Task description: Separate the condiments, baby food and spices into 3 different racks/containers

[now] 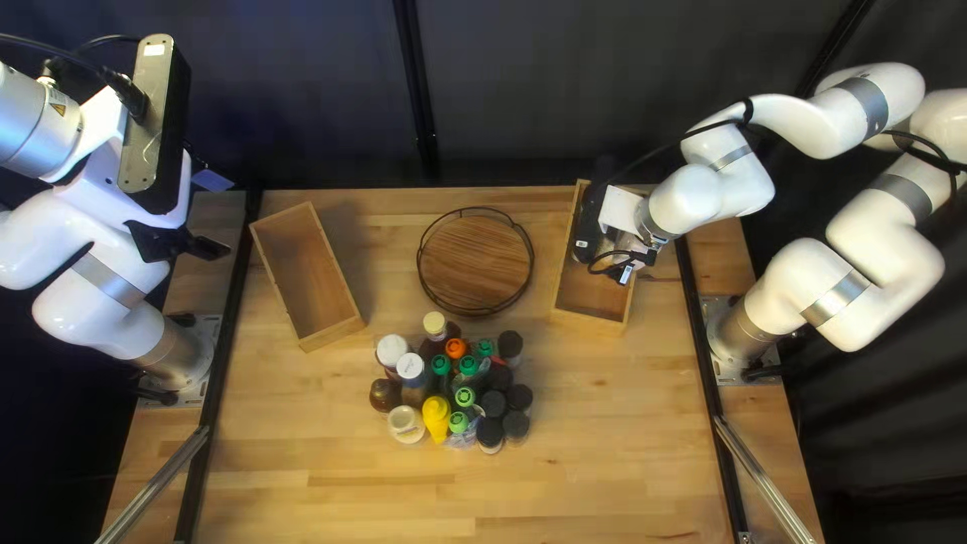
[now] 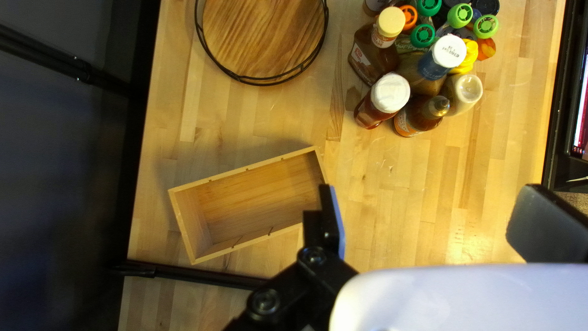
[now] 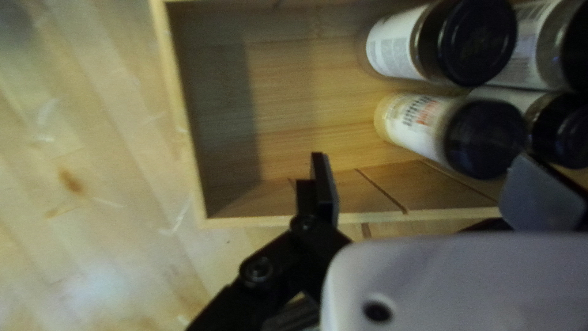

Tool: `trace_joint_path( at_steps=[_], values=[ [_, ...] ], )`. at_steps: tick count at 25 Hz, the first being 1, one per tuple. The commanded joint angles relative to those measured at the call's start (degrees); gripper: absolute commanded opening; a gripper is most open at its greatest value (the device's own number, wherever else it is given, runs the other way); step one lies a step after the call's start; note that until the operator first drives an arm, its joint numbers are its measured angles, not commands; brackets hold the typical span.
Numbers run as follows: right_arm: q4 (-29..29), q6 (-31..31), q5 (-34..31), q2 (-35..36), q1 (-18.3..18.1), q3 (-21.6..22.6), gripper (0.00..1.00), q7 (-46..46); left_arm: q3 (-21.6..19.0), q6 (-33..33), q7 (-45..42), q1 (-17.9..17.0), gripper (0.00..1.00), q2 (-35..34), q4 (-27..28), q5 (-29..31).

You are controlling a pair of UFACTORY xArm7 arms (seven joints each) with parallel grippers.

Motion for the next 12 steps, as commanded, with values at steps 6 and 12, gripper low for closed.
trace_joint_path(
  at_steps=[6,12],
  values=[
    [22.77,1.47,9.48,19.5,18.98,4.99,1.0,-4.55,0.0,0.0,0.0,0.0,1.0,0.0,0.0,0.0],
    [35.17,0.29,13.89,31.28,27.64,1.7,1.0,-9.06,0.0,0.0,0.0,0.0,1.0,0.0,0.0,0.0]
  ],
)
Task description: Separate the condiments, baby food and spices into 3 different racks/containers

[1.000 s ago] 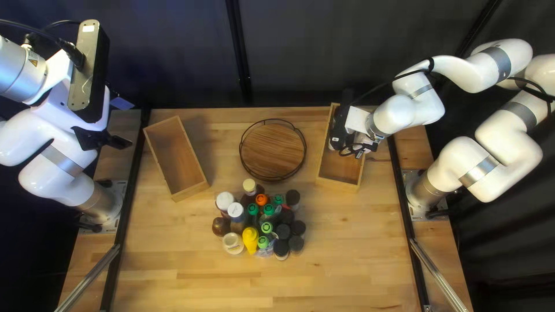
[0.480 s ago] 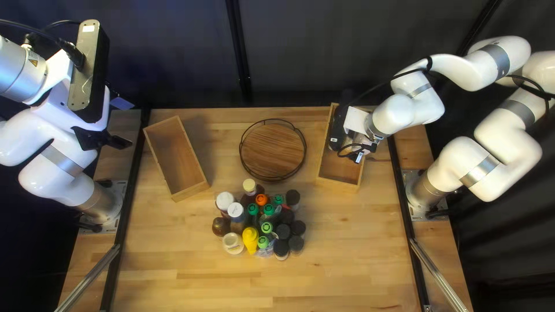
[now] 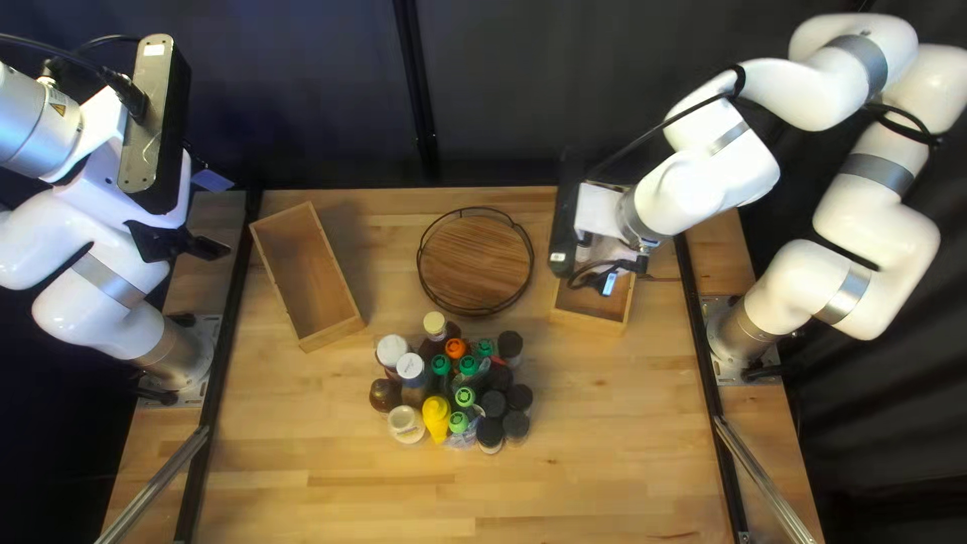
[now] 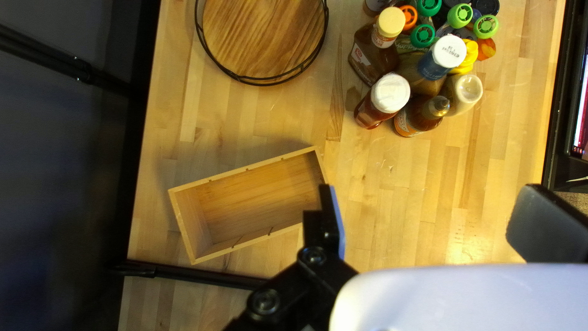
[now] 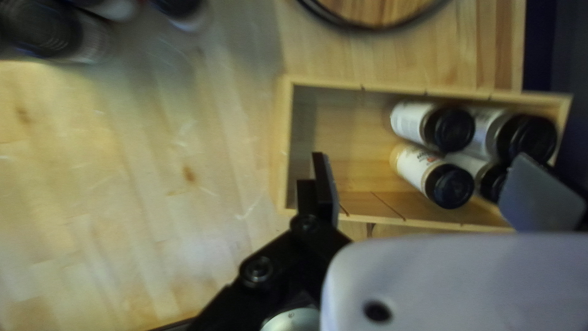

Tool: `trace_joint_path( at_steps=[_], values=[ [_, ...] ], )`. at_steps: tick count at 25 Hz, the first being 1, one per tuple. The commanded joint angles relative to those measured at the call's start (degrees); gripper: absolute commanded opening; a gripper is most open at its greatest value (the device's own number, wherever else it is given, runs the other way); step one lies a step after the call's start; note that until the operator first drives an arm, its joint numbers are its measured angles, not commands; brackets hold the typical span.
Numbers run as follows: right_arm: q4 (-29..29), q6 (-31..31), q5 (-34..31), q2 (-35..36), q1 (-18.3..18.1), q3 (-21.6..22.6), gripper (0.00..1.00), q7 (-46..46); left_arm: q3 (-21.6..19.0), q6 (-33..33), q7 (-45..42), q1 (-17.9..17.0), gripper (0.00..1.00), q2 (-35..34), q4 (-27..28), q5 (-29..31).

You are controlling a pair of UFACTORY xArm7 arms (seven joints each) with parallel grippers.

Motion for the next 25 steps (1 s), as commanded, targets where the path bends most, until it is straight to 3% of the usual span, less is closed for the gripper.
trace_joint_path(
  at_steps=[1,6,13,19,25],
  values=[
    [9.5,-2.4,4.48,10.03,7.65,-4.41,1.0,-3.9,0.0,0.0,0.0,0.0,1.0,0.0,0.0,0.0],
    [14.21,-9.57,11.88,17.43,15.22,-11.94,1.0,-7.48,0.0,0.0,0.0,0.0,1.0,0.0,0.0,0.0],
    [11.62,-19.92,20.84,19.05,21.6,-18.8,1.0,-9.37,0.0,0.0,0.0,0.0,1.0,0.0,0.0,0.0],
    [4.66,-25.6,21.26,17.49,22.03,-20.18,1.0,-10.05,0.0,0.0,0.0,0.0,1.0,0.0,0.0,0.0],
    [-2.06,-24.84,16.11,10.47,18.41,-19.99,1.0,-18.48,0.0,0.0,0.0,0.0,1.0,0.0,0.0,0.0]
  ],
)
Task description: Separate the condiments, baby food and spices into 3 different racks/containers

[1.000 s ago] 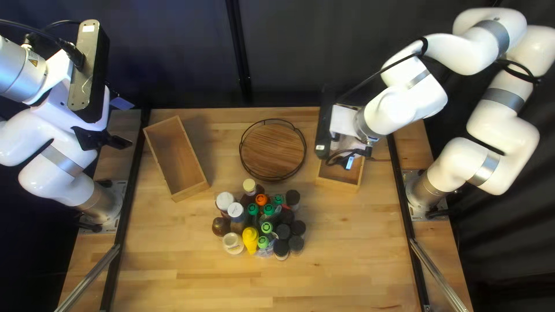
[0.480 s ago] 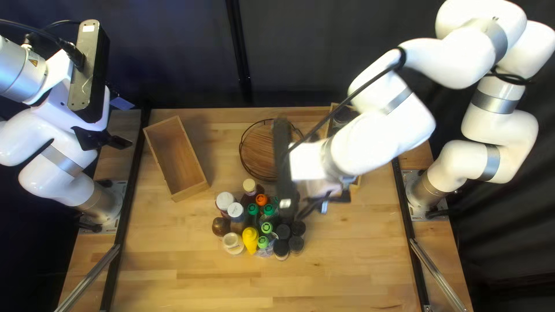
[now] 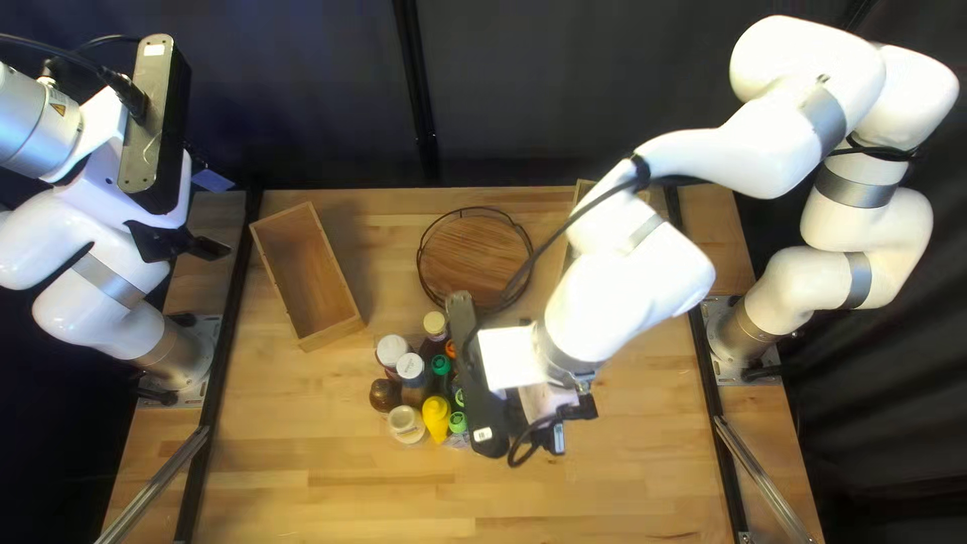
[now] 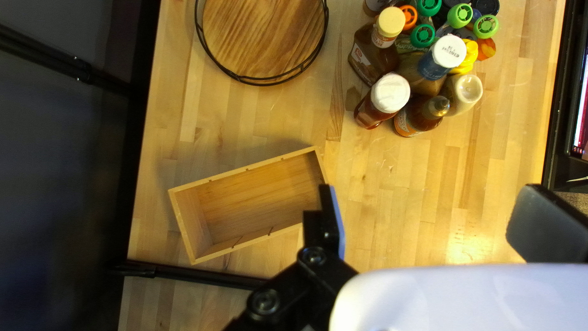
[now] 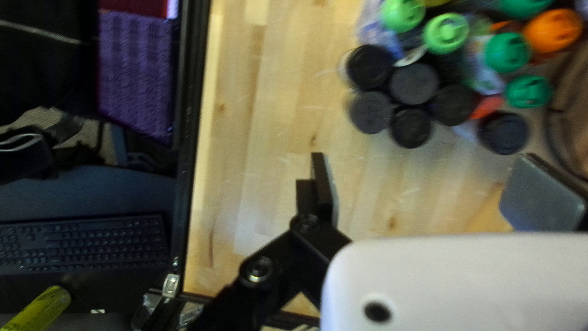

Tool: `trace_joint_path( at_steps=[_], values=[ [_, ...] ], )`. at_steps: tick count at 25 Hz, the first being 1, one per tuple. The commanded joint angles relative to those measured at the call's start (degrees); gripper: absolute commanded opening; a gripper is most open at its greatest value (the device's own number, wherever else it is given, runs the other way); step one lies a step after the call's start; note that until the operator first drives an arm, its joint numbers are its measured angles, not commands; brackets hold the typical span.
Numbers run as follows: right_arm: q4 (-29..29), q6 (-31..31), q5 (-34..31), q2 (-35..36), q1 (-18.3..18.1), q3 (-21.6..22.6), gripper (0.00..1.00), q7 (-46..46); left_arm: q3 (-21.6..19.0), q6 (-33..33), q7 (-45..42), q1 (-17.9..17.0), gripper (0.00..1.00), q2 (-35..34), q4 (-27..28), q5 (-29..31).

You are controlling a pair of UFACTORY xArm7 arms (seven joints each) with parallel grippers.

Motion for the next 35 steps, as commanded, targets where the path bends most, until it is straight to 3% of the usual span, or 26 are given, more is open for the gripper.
trace_joint_path(
  at_steps=[1,6,11,21,35],
  values=[
    [-4.96,1.25,-4.15,-6.26,-2.86,-0.95,1.0,-9.3,0.0,0.0,0.0,0.0,1.0,0.0,0.0,0.0],
    [-7.34,2.67,-7.36,-10.4,-5.22,-4.84,1.0,-20.57,0.0,0.0,0.0,0.0,1.0,0.0,0.0,0.0],
    [-8.37,1.38,-11.1,-9.1,-5.92,-8.93,1.0,-24.48,0.0,0.0,0.0,0.0,1.0,0.0,0.0,0.0],
    [-9.14,-5.59,-15.55,-3.82,-2.35,-17.49,1.0,-23.39,0.0,0.0,0.0,0.0,1.0,0.0,0.0,0.0],
    [-11.28,-15.05,-18.48,-2.65,1.52,-26.03,1.0,-21.13,0.0,0.0,0.0,0.0,1.0,0.0,0.0,0.0]
  ],
)
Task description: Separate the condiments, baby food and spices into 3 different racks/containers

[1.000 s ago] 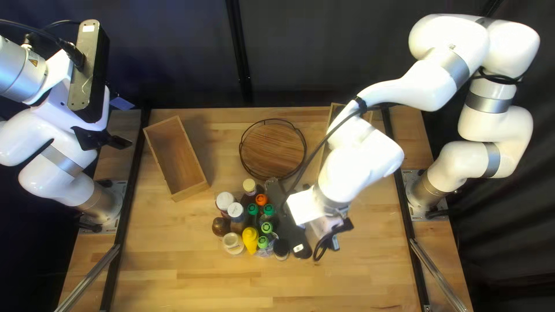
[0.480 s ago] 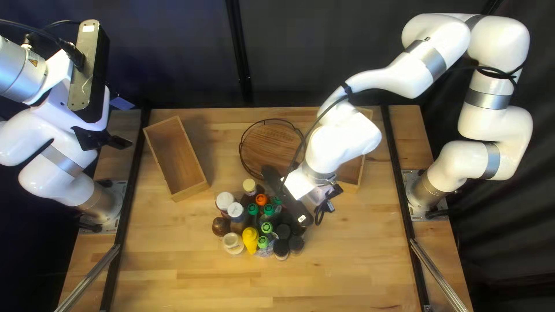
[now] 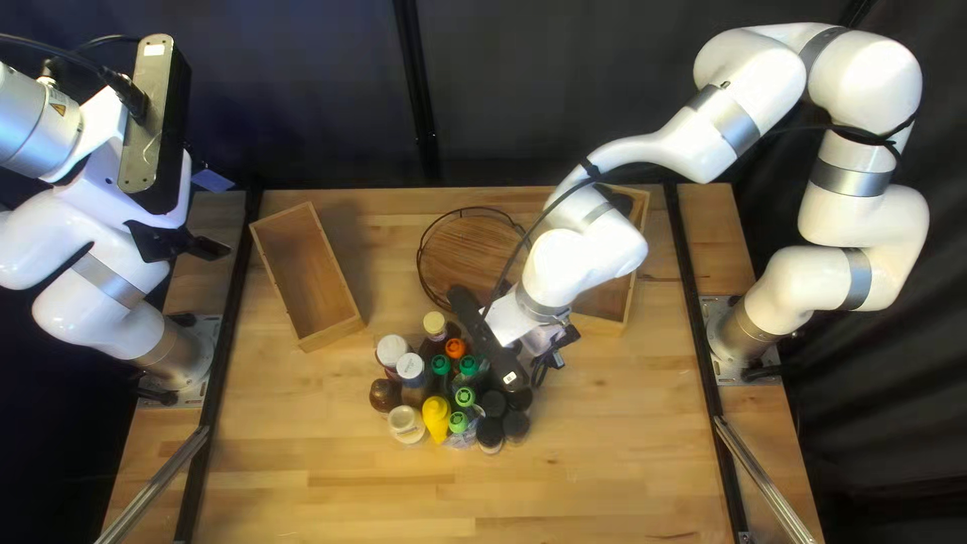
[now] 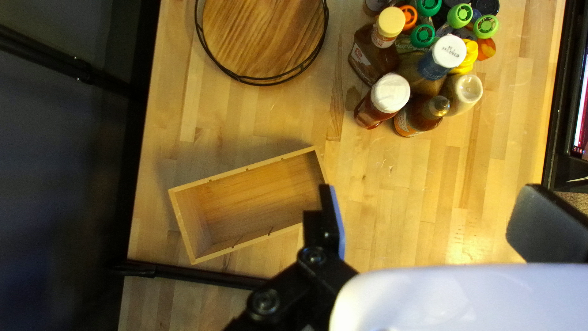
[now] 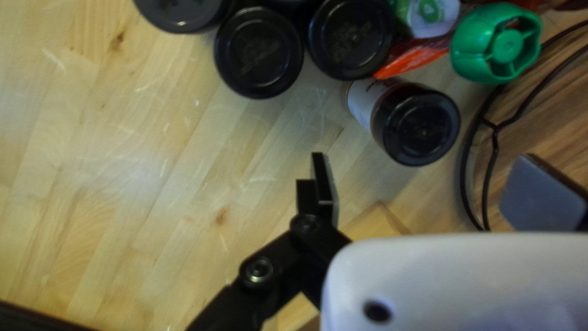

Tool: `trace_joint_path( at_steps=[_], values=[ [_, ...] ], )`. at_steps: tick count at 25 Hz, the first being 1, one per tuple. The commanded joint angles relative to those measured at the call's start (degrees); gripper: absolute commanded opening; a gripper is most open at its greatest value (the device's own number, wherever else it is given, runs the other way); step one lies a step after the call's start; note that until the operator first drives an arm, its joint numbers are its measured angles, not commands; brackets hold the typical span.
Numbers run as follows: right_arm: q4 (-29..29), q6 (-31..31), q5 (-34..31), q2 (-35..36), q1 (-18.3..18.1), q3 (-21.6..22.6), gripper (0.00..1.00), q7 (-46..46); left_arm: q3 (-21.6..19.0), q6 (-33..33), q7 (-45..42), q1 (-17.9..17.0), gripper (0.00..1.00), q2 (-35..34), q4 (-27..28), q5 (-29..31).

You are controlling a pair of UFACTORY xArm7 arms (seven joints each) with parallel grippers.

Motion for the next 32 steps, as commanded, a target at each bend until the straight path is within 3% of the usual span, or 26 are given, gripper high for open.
trace_joint_path(
  at_steps=[1,7,10,11,12,13,18,20,25,27,32],
  values=[
    [-0.02,-1.91,-0.5,0.15,2.26,-3.15,1.0,0.2,0.0,0.0,0.0,0.0,1.0,0.0,0.0,0.0],
    [0.45,-2.94,-0.82,-0.03,4.35,-6.1,0.94,0.12,0.0,0.0,0.0,0.0,1.0,0.0,0.0,0.0],
    [0.53,-3.0,-0.79,-0.05,4.31,-6.19,0.77,0.18,0.0,0.0,0.0,0.0,1.0,0.0,0.0,0.0],
    [0.39,-2.93,-0.75,-0.03,4.05,-5.95,0.15,0.23,0.0,0.0,0.0,0.0,1.0,0.0,0.0,0.0],
    [-0.1,-3.05,-0.86,0.01,3.34,-5.38,0.15,0.38,0.0,0.0,0.0,0.0,1.0,0.0,0.0,0.0],
    [-0.37,-3.12,-0.92,0.02,2.95,-5.06,0.04,0.46,0.0,0.0,0.0,0.0,1.0,0.0,0.0,0.0],
    [-1.08,-3.13,-1.02,0.01,1.52,-3.59,0.03,0.7,0.0,0.0,0.0,0.0,1.0,0.0,0.0,0.0],
    [-1.57,-2.27,-0.76,-0.15,-0.53,-0.96,0.03,0.96,0.0,0.0,0.0,0.0,1.0,0.0,0.0,0.0],
    [-2.13,5.41,0.7,-2.97,-9.4,12.21,0.02,2.81,0.0,0.0,0.0,0.0,1.0,0.0,0.0,0.0],
    [-2.2,11.42,1.44,-6.09,-14.75,19.82,0.01,4.27,0.0,0.0,0.0,0.0,1.0,0.0,0.0,0.0],
    [-3.4,20.18,2.42,-12.8,-22.74,28.99,0.01,6.0,0.0,0.0,0.0,0.0,1.0,0.0,0.0,0.0]
  ],
)
